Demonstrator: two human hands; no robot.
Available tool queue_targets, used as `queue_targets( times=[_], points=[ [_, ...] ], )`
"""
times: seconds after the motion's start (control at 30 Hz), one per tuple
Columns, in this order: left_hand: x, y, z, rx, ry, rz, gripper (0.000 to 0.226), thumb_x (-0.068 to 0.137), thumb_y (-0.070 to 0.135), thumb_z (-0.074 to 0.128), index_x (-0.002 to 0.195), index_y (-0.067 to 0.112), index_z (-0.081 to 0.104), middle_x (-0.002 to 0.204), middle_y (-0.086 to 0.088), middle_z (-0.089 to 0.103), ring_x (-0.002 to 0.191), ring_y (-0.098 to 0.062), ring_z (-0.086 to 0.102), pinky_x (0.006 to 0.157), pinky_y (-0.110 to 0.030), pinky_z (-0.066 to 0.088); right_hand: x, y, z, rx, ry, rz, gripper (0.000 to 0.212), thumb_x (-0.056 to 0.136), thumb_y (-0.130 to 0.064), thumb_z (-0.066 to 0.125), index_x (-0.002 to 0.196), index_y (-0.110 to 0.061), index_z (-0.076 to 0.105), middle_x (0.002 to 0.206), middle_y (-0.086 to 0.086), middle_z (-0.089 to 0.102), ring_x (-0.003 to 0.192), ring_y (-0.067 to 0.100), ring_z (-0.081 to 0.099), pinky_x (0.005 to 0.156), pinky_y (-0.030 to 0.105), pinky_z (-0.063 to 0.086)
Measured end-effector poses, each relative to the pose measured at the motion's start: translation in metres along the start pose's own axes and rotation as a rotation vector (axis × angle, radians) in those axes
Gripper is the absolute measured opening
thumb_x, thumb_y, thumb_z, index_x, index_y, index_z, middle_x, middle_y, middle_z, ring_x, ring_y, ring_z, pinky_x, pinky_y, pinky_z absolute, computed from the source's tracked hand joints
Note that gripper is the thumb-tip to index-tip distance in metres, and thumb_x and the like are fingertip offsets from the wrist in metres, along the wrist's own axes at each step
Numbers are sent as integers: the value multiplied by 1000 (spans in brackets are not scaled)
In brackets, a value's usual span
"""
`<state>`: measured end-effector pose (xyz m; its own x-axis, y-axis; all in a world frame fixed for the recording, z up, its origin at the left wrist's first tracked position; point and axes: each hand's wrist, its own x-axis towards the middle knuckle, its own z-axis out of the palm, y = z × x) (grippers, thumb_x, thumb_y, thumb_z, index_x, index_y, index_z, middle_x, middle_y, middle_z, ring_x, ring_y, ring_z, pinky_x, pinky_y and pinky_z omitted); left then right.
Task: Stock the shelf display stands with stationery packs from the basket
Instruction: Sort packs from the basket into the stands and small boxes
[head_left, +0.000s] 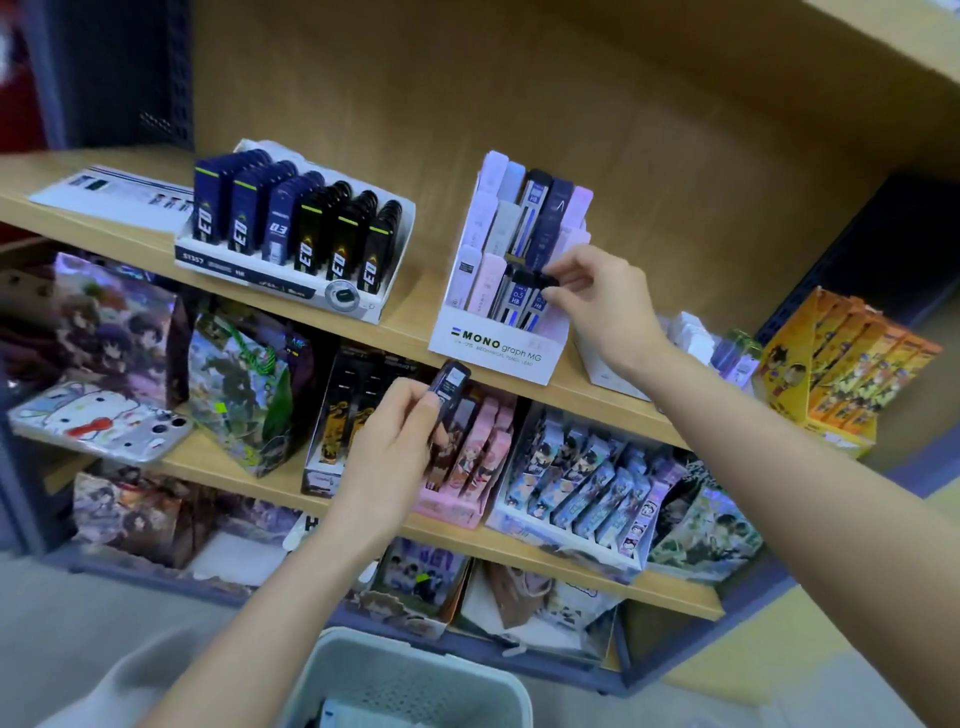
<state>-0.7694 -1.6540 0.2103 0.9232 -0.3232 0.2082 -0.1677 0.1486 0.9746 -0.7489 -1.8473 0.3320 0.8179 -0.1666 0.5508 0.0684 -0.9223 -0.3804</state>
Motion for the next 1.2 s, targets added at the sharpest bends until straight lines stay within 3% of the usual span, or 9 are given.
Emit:
queue_targets(
  times=[0.1, 0.2, 0.33, 0.47, 0.63, 0.83, 0.9, 1.03, 1.2],
  points=[
    [-2, 1, -3, -3, -11, 3, 26, 102, 27, 33, 84, 13, 45, 74, -9, 40, 60, -16, 31, 65, -32, 29, 4, 1, 4, -111, 33, -20, 20, 84, -3, 67, 86, -21, 59, 93, 1, 58, 69, 0, 50, 63, 0, 36],
    [-4, 3, -6, 75, -15, 68, 15, 100, 25, 39, 90, 26, 50, 78, 6, 48, 61, -1, 43, 63, -17, 37, 1, 2, 9, -145, 42, 7, 19, 87, -3, 62, 102, -15, 59, 103, 4, 51, 76, 9, 51, 68, 6, 32],
    [-4, 1, -8, 119, -7, 106, 13, 95, 19, 51, 98, 32, 51, 103, 8, 53, 92, 1, 50, 76, -11, 38, -26, -12, 7, -14, 99, 37, 15, 95, -10, 51, 110, -11, 53, 102, -1, 48, 79, 10, 48, 73, 15, 35],
    [-5, -1, -8, 139, 20, 155, 18, 91, 14, 59, 97, 30, 54, 102, 5, 55, 86, 2, 53, 71, -7, 40, -65, -32, 1, 143, -233, 200, 14, 99, -28, 44, 96, -19, 54, 91, -1, 63, 57, -1, 57, 59, 14, 48],
    [-11, 0, 1, 184, -7, 231, 19, 87, 12, 64, 97, 27, 59, 96, 4, 57, 78, 2, 56, 65, -10, 42, -99, -49, 7, 497, -463, 367, 9, 94, -22, 55, 99, -16, 60, 88, 5, 66, 69, 12, 66, 70, 30, 59],
    [-12, -7, 7, 512, -2, 391, 22, 91, 17, 59, 111, 26, 59, 101, 12, 51, 98, -6, 48, 85, -20, 39, -100, -38, -5, 558, -322, 364, 7, 88, -9, 64, 92, -15, 64, 79, 5, 68, 65, 9, 67, 64, 20, 56],
    [-4, -2, 8, 648, 41, 439, 27, 93, 15, 56, 119, 20, 58, 106, 9, 49, 101, -12, 44, 88, -29, 38, -87, -31, -19, 542, -173, 323, 8, 88, -7, 63, 92, -15, 63, 78, 2, 67, 63, 4, 65, 63, 15, 53],
    [21, 28, 16, 791, 39, 520, 32, 96, 19, 49, 128, 17, 52, 118, 3, 48, 109, -9, 35, 93, -26, 26, -52, -13, -36, 331, 98, 197, 10, 93, -7, 55, 98, -12, 63, 79, -3, 64, 64, 5, 64, 68, 17, 55],
    [57, 38, 25, 1044, 49, 582, 31, 92, 17, 54, 122, 8, 57, 112, -7, 53, 110, -26, 47, 91, -37, 32, -24, -9, -30, 130, 108, 80, 13, 94, -8, 54, 97, -13, 65, 88, 1, 64, 74, 13, 65, 74, 18, 52]
  ],
)
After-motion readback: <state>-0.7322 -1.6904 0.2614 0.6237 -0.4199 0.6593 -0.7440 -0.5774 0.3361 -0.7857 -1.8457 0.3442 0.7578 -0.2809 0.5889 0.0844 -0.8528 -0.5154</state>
